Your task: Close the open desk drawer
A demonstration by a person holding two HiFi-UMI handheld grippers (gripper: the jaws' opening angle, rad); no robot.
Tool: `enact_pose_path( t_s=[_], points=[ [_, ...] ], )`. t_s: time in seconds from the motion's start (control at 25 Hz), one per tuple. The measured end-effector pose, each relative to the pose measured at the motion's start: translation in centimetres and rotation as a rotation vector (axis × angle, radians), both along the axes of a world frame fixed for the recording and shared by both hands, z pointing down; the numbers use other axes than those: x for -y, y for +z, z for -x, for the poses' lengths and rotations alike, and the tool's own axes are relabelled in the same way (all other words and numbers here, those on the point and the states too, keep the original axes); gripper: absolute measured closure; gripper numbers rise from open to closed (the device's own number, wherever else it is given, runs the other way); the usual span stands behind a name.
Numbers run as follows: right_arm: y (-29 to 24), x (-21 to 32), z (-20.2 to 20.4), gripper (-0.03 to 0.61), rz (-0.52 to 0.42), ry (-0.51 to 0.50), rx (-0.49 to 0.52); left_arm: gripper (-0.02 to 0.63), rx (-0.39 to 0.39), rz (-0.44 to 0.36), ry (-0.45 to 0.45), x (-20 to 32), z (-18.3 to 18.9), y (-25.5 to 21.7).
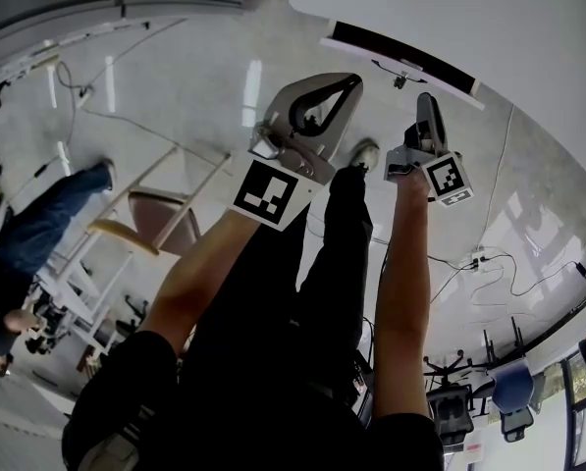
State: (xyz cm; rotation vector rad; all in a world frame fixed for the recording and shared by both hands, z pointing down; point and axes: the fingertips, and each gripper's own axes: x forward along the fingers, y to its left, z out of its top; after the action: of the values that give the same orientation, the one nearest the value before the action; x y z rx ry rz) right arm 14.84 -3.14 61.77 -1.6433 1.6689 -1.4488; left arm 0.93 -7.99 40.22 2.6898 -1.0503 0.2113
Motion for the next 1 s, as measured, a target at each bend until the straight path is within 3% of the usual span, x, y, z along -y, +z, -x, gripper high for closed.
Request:
enact_pose_path(
  t_s=[0.32, 1.0],
  points=[
    [2.4, 1.7, 1.4, 0.434, 0.007, 0.056, 0.116, 0.595, 0.004, 0.026, -0.022, 0.1, 0.5, 0.9],
    [2.1, 3.3, 1.6, 0.52, 0.003, 0.076, 0.151, 0.595, -0.001, 0.046, -0.025, 0.5, 1.6, 1.8]
  ],
)
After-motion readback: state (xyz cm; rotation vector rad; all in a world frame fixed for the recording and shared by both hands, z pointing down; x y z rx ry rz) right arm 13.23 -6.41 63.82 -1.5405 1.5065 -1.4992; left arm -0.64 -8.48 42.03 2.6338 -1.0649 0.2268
